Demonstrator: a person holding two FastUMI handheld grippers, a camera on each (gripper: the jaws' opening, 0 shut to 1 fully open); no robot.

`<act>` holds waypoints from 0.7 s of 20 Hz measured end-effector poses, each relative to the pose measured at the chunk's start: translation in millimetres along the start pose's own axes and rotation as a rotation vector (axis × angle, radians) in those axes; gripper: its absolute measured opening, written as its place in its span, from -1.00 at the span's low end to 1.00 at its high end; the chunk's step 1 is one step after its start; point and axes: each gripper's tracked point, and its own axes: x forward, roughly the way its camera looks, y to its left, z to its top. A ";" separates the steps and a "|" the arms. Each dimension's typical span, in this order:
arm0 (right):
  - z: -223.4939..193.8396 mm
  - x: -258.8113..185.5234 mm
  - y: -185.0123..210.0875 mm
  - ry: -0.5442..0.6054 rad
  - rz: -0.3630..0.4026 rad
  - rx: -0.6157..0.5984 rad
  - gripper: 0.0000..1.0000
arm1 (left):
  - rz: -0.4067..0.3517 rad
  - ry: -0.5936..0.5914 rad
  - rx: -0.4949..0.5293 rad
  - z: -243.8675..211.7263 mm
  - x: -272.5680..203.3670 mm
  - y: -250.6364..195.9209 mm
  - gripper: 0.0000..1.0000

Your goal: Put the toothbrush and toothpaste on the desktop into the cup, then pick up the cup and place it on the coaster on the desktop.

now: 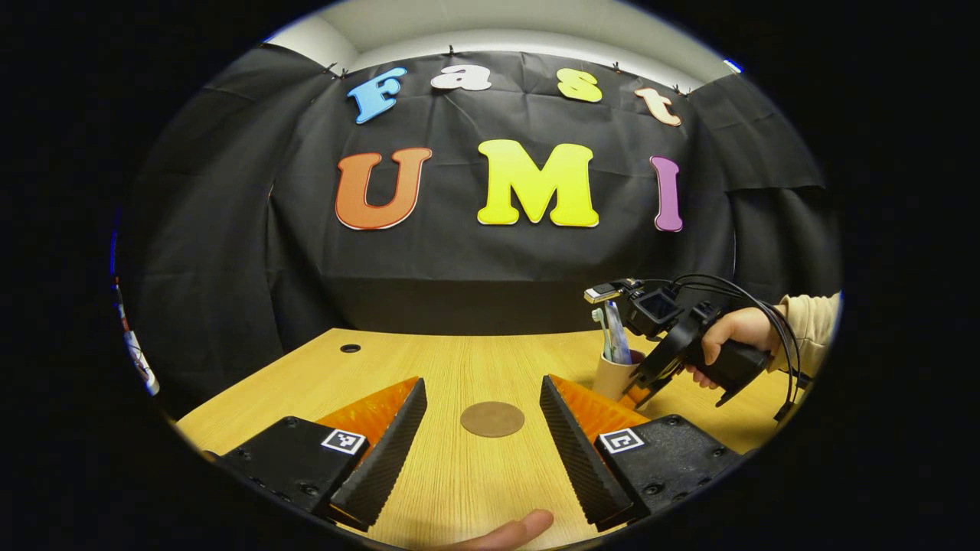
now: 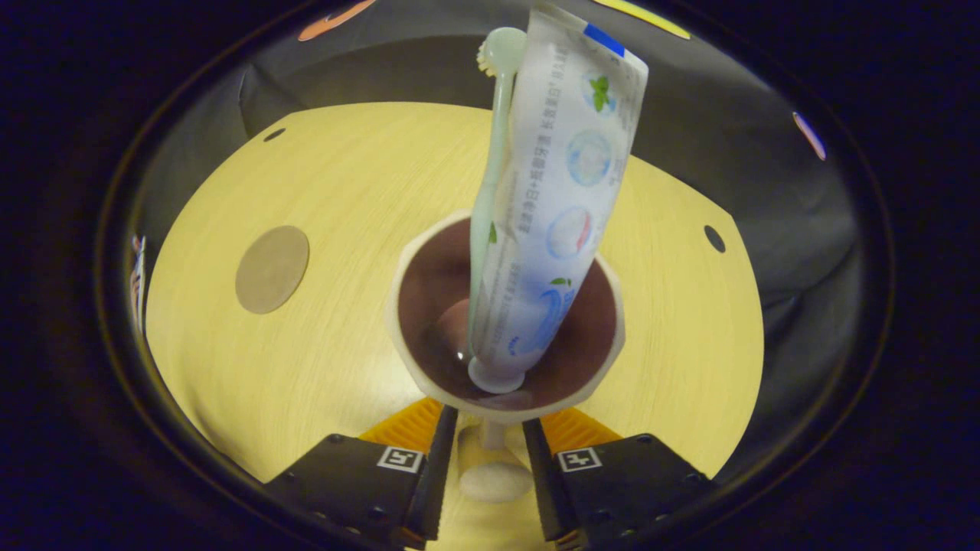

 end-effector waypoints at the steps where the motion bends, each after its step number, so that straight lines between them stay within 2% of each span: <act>1: 0.0 -5.5 3.2 0.003 0.020 0.025 -0.22 | 0.001 0.006 -0.004 -2.1 0.1 0.9 0.89; 2: 0.3 -5.1 4.2 0.008 0.032 0.034 -0.43 | 0.000 0.008 -0.007 -3.1 0.4 0.8 0.90; 3: 1.3 -2.5 2.9 0.010 0.034 0.041 -0.47 | 0.000 0.011 -0.010 -4.0 0.1 1.1 0.90; 7: 3.6 -7.8 2.2 -0.007 0.038 0.093 -0.54 | -0.008 0.000 -0.007 -4.0 -4.6 -1.5 0.90; 14: 22.4 -15.1 6.8 -0.143 0.053 0.106 -0.56 | -0.019 -0.014 -0.004 -5.9 -9.8 -1.6 0.89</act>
